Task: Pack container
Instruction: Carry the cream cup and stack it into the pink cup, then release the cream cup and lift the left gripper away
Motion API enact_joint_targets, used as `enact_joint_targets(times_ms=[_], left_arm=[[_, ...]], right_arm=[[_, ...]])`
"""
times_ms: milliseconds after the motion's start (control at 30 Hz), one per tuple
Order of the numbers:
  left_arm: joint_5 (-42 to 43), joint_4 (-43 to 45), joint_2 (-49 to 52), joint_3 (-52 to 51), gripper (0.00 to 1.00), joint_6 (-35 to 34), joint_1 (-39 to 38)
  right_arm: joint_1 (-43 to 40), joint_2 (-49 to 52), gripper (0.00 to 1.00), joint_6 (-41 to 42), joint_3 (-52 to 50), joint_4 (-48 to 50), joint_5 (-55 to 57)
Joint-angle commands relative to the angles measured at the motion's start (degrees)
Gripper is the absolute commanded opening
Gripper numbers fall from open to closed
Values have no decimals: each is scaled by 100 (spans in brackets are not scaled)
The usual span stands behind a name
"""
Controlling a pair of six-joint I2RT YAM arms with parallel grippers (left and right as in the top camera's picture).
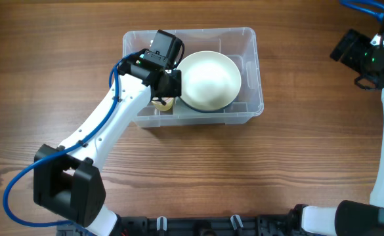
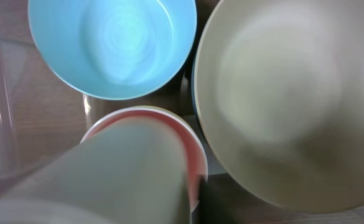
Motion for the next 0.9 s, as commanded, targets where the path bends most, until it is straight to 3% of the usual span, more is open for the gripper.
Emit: enact_joint_targets(times_ms=[0,67,267,433,533,700,867], left_arm=[[142,22,20,26,61,-35,9],[225,46,7,28,67,-33,9],[219,105,-483,28,69,-37,267],[-26,166,-1381,28,75,-205,1187],[-181,162,-1810,28,98,-203,1860],[-186,149,-2341,28,100,-205,3053],[-186,-15,-2439,26,100,-203,3541]], right_arm=[[-7,20,100,44,-9,15,-31],[-7,20,100,44,-9,15,-31],[-7,20,100,44,-9,15,-31],[-7,20,100,42,-9,15,-31],[-7,20,100,42,-9,15,-31],[-7,20,100,42,-9,15,-31],[-7,20,100,42,-9,15,-31]])
